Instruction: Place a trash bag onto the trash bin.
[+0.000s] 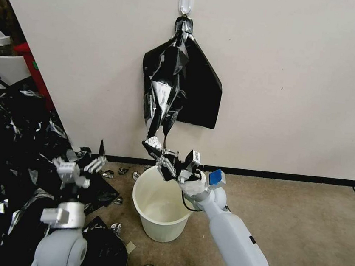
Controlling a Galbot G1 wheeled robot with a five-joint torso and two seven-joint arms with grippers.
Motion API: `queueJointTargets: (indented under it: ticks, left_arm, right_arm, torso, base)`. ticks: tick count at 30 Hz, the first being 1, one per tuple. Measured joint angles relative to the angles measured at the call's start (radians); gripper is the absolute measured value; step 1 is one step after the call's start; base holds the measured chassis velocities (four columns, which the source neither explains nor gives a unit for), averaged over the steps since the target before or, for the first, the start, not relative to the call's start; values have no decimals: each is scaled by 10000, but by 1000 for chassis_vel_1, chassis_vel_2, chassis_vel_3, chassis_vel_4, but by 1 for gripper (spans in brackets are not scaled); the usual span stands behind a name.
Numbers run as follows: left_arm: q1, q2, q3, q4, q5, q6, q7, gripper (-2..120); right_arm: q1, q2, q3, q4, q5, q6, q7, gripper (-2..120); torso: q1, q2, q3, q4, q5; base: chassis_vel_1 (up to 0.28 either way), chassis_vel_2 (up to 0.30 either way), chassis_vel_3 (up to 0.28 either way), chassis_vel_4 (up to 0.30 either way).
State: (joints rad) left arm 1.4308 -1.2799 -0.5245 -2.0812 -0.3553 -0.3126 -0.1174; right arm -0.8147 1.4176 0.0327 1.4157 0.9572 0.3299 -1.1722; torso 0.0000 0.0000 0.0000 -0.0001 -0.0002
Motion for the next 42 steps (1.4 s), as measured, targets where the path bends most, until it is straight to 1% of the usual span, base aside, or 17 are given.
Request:
queueJointTargets:
  ticks: [1, 2, 5, 6, 8, 9, 11, 13, 15, 18, 24, 28, 30, 34, 35, 39, 42]
  left_arm:
    - [-327, 478, 183, -163, -516, 289, 54, 100]
    - [-327, 478, 183, -163, -516, 289, 54, 100]
    - [-1487, 2665, 670, -612, -2445, 1399, 229, 100]
    - [-1487, 2665, 670, -612, -2445, 1399, 229, 100]
    - [-2212, 3834, 932, -749, -3318, 1847, 391, 100]
    - [-2212, 3834, 932, -749, -3318, 1847, 391, 100]
    - [-3216, 4780, 1398, -759, -3810, 2352, 458, 100]
    - [-3880, 5143, 1756, -609, -3775, 2588, 518, 100]
    - [-4197, 5271, 1935, -518, -3696, 2689, 569, 100]
    - [-5464, 5679, 2876, 31, -2992, 2995, 837, 100]
    - [-5850, 5772, 3350, 464, -2298, 3359, 1295, 99]
    - [-5933, 5681, 3528, 670, -2017, 3492, 1506, 91]
    - [-6087, 5547, 3781, 898, -1895, 3510, 1574, 79]
    - [-6323, 5311, 4037, 1181, -1830, 3510, 1586, 66]
    - [-6323, 5311, 4037, 1181, -1830, 3510, 1586, 66]
    - [-6379, 5223, 4086, 1261, -1824, 3555, 1586, 46]
    - [-6367, 5188, 4064, 1258, -1844, 3588, 1566, 37]
  right_arm:
    - [52, -1, 10, -11, -45, 72, 151, 0]
    - [52, -1, 10, -11, -45, 72, 151, 0]
    - [178, 80, 61, -18, -271, 439, 1110, 0]
    - [178, 80, 61, -18, -271, 439, 1110, 0]
    - [178, 172, 70, 32, -374, 666, 1975, 0]
    - [178, 172, 70, 32, -374, 666, 1975, 0]
    - [123, 265, 104, 56, -455, 793, 2382, 0]
    - [58, 305, 134, 93, -540, 817, 2434, 0]
    - [15, 313, 147, 116, -584, 824, 2447, 0]
    - [-157, 312, 176, 280, -708, 827, 2471, 0]
    - [-223, 379, 272, 395, -845, 827, 2502, 0]
    - [-242, 429, 281, 474, -882, 827, 2628, 0]
    - [-241, 470, 261, 482, -925, 827, 2691, 0]
    - [-243, 563, 262, 484, -953, 832, 2748, 0]
    - [-243, 563, 262, 484, -953, 832, 2748, 0]
    - [-258, 640, 272, 483, -989, 878, 2900, 0]
    - [-261, 654, 300, 480, -1001, 922, 3021, 0]
  torso:
    - [0, 1, 0, 2, -2]
    - [0, 1, 0, 2, -2]
    - [0, 0, 1, 0, 0]
    - [0, 0, 1, 0, 0]
    - [1, 1, 1, -1, 3]
    - [1, 1, 1, -1, 3]
    - [1, 0, 1, 2, 1]
    - [1, 0, 1, 0, 3]
    - [1, 0, 1, 1, -1]
    - [1, 0, 1, -2, 1]
    - [1, 0, 1, 1, 1]
    - [1, 0, 1, 3, 1]
    - [1, 0, 1, 1, 1]
    - [1, 0, 1, 1, 1]
    - [1, 0, 1, 1, 1]
    - [1, 0, 0, 1, 2]
    - [1, 0, 0, 1, 2]
  base:
    - [0, 0, 0, 0]
    - [0, 0, 0, 0]
    - [0, 0, 0, 0]
    - [0, 0, 0, 0]
    - [0, 0, 0, 0]
    - [0, 0, 0, 0]
    - [0, 0, 0, 0]
    - [0, 0, 0, 0]
    - [0, 0, 0, 0]
    - [0, 0, 0, 0]
    - [0, 0, 0, 0]
    - [0, 0, 0, 0]
    - [0, 0, 0, 0]
    - [0, 0, 0, 0]
    - [0, 0, 0, 0]
    - [0, 0, 0, 0]
    - [0, 0, 0, 0]
